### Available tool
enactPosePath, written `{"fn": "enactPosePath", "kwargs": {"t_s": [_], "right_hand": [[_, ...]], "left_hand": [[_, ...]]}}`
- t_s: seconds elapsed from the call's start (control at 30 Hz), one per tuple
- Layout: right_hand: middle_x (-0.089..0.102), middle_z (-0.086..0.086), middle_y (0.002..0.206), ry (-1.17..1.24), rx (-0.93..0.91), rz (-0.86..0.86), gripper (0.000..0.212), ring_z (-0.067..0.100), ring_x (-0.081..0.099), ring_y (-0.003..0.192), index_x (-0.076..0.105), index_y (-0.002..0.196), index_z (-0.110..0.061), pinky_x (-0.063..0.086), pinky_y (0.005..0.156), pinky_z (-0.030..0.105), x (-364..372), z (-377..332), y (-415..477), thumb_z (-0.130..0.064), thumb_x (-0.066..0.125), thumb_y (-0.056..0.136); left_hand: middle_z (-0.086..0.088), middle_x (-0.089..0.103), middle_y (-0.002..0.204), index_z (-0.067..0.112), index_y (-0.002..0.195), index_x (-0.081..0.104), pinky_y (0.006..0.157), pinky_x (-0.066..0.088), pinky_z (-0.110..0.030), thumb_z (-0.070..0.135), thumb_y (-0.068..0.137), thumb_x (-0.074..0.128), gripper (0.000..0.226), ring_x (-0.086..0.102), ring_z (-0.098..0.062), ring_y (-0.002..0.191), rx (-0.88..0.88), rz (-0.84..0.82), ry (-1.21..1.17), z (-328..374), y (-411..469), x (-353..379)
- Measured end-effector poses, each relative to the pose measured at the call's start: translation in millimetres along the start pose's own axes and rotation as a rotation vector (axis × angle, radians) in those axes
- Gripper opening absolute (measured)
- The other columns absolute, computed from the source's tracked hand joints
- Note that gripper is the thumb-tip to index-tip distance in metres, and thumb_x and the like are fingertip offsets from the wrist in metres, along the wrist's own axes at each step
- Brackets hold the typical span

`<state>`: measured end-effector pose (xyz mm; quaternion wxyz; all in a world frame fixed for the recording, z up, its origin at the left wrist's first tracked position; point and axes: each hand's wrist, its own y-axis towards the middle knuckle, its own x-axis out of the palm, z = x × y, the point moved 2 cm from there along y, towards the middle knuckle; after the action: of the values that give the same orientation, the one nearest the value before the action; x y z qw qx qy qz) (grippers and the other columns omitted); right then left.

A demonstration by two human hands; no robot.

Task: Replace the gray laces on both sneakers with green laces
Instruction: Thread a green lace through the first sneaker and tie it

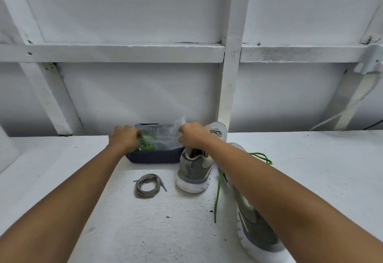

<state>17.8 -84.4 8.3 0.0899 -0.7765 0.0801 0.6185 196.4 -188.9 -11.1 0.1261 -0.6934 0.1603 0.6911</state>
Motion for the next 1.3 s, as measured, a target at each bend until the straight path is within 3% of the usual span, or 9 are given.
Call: {"fn": "enactPosePath", "kwargs": {"t_s": [0.23,0.37,0.57,0.67,0.77,0.87,1.0,1.17,1.3], "right_hand": [[0.018,0.014,0.153,-0.222,-0.056,-0.147,0.049,0.039,0.013,0.139,0.053,0.131,-0.018,0.017,0.107,0.061,11,-3,-2,-0.047,0.032,0.098],[0.009,0.012,0.157,-0.173,-0.064,-0.162,0.051,0.038,0.007,0.141,0.054,0.131,-0.022,0.014,0.11,0.062,11,0,-4,-0.05,0.029,0.098],[0.024,0.011,0.15,0.058,-0.144,-0.044,0.04,0.034,0.018,0.139,0.057,0.129,-0.028,0.02,0.109,0.056,-18,10,-29,-0.045,0.038,0.097],[0.046,0.012,0.137,0.207,-0.177,0.011,0.035,0.025,0.036,0.131,0.062,0.124,-0.023,0.031,0.106,0.036,-33,28,-45,-0.037,0.047,0.096],[0.065,0.005,0.118,0.257,-0.152,0.026,0.029,0.021,0.056,0.113,0.066,0.117,-0.021,0.043,0.094,0.03,-46,54,-64,-0.03,0.051,0.094],[0.067,0.001,0.116,0.235,-0.104,0.017,0.027,0.017,0.059,0.108,0.068,0.113,-0.02,0.043,0.085,0.024,-53,81,-85,-0.02,0.049,0.094],[0.067,0.002,0.114,0.159,-0.041,-0.043,0.027,0.014,0.059,0.099,0.069,0.111,-0.017,0.037,0.076,0.018,-49,115,-108,-0.015,0.049,0.093],[0.065,0.004,0.114,0.123,0.025,-0.104,0.026,0.013,0.051,0.09,0.067,0.113,-0.017,0.037,0.074,0.02,-38,138,-127,-0.02,0.053,0.092],[0.065,0.005,0.115,0.097,0.038,-0.113,0.028,0.02,0.057,0.101,0.066,0.116,-0.014,0.039,0.076,0.021,-31,146,-133,-0.018,0.051,0.093]], "left_hand": [[-0.005,0.055,0.115,0.033,0.115,0.064,0.09,0.04,-0.035,0.022,0.09,0.052,0.03,0.04,-0.029,0.116,-0.016,-0.067,0.102,6,8,9],[-0.009,0.045,0.124,0.028,0.114,0.065,0.098,0.038,-0.038,0.022,0.089,0.054,0.028,0.036,-0.031,0.119,-0.038,-0.064,0.082,8,10,11],[-0.014,0.049,0.129,0.024,0.124,0.06,0.097,0.038,-0.042,0.019,0.094,0.045,0.034,0.042,-0.035,0.117,0.041,0.138,-0.132,37,-1,-12],[-0.01,0.064,0.117,0.017,0.114,0.066,0.091,0.047,-0.041,0.016,0.093,0.046,0.029,0.056,-0.03,0.107,0.196,0.257,-0.401,72,-22,-35],[-0.006,0.069,0.108,0.015,0.108,0.067,0.09,0.047,-0.041,0.019,0.093,0.05,0.023,0.061,-0.025,0.102,0.344,0.234,-0.565,113,-49,-49],[-0.002,0.063,0.109,0.02,0.107,0.066,0.095,0.04,-0.037,0.027,0.093,0.05,0.022,0.054,-0.021,0.106,0.49,0.183,-0.481,152,-74,-48],[0.0,0.045,0.129,0.023,0.116,0.063,0.105,0.021,-0.042,0.035,0.095,0.044,0.031,0.032,-0.022,0.125,0.604,0.097,-0.144,189,-95,-30],[-0.009,0.034,0.14,0.011,0.113,0.062,0.11,0.013,-0.058,0.028,0.09,0.049,0.032,0.018,-0.028,0.135,0.632,-0.069,0.145,208,-102,-10],[-0.012,0.032,0.142,0.008,0.117,0.059,0.11,0.003,-0.066,0.026,0.088,0.051,0.035,0.012,-0.03,0.139,0.61,-0.123,0.188,213,-103,-8]]}}
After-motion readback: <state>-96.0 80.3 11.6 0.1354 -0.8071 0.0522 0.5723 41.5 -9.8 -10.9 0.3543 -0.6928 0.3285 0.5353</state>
